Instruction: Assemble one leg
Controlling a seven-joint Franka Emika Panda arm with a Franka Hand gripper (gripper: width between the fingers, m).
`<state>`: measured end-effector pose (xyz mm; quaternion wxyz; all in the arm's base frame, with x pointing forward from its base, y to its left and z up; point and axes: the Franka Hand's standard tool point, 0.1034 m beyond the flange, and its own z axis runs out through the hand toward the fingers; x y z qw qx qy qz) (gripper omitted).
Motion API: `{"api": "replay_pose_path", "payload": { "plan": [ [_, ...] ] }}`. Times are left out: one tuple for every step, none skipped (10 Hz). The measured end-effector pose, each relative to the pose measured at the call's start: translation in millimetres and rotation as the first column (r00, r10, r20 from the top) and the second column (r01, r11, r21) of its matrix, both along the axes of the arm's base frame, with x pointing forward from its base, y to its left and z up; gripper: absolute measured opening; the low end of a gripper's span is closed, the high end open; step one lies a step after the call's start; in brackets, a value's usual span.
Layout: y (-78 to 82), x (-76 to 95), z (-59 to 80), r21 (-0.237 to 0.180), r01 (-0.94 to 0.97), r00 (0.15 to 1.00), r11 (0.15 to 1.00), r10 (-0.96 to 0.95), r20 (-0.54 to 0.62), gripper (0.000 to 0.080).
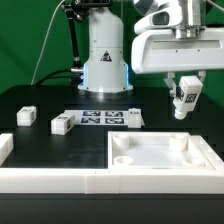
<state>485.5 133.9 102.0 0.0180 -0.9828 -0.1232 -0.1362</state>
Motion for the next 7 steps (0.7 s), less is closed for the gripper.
{"api": "replay_pose_path", "payload": {
  "plan": [
    [0.0, 0.2, 0.1, 0.0, 0.0, 1.0, 1.0, 0.0, 0.0, 0.0285],
    [-0.5, 0.6, 0.1, -0.001, -0.002, 1.0, 1.0, 0.002, 0.001, 0.0285],
    [-4.3, 6.2, 1.8, -0.009, -0.025, 1.0, 1.0, 0.025, 0.008, 0.0285],
    [-9.6, 19.5, 7.4, -0.022, -0.055, 0.998, 0.998, 0.055, 0.014, 0.0285],
    [-12.9, 37.7, 14.6, -0.031, -0.075, 0.997, 0.997, 0.075, 0.023, 0.0285],
    [-13.9, 53.7, 19.9, -0.035, -0.085, 0.996, 0.996, 0.086, 0.035, 0.0285],
    [-14.7, 63.8, 22.7, -0.038, -0.087, 0.995, 0.995, 0.089, 0.038, 0.0285]
  ]
}}
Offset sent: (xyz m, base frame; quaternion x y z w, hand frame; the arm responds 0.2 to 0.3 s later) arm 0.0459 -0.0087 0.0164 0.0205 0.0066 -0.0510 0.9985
